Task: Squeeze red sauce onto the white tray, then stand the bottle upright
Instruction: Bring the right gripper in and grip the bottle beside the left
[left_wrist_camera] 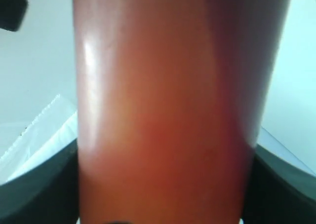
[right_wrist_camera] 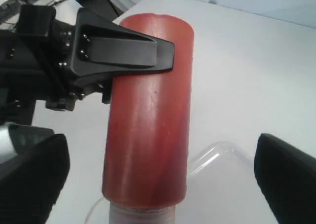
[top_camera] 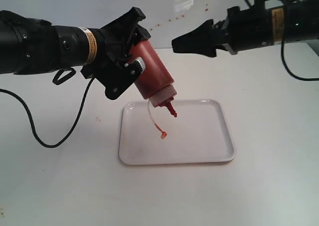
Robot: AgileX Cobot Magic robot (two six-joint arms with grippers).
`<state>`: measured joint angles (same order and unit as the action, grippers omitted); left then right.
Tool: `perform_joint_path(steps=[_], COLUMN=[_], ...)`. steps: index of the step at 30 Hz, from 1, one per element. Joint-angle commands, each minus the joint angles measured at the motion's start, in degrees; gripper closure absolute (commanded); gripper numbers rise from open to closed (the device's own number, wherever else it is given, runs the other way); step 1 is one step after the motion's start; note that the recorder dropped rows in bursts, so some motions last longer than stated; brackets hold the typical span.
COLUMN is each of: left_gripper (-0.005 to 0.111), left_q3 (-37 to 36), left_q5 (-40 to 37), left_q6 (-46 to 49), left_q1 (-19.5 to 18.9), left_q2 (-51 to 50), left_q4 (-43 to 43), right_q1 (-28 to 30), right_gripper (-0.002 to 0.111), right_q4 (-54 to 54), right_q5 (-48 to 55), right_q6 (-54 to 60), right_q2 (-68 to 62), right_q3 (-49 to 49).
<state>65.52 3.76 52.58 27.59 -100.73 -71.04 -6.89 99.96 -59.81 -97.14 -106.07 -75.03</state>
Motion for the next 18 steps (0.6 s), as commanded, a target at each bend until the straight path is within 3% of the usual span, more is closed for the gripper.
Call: perform_joint_path(steps=[1, 15, 18], left_gripper=[0.107, 0.107, 0.107], left_q3=[0.78, 0.78, 0.78], left_q5=[2.49, 3.55, 3.44], left_q6=[1.05, 6.48, 6.65], left_q1=[0.35, 1.19, 2.25], left_q2=[0.51, 0.51, 0.51], left_q4=[1.08, 1.08, 1.08], right_q1=[-4.92, -12.69, -15.12], right_gripper=[0.016, 0.017, 0.023], right_q4=[-0.01, -0.01, -0.01], right_q5=[9.98, 19.07, 27.99], right_q6=[6.07, 17.21, 18.18], right_q2=[-1.98, -5.18, -5.33], right_q3=[-0.48, -0.48, -0.48])
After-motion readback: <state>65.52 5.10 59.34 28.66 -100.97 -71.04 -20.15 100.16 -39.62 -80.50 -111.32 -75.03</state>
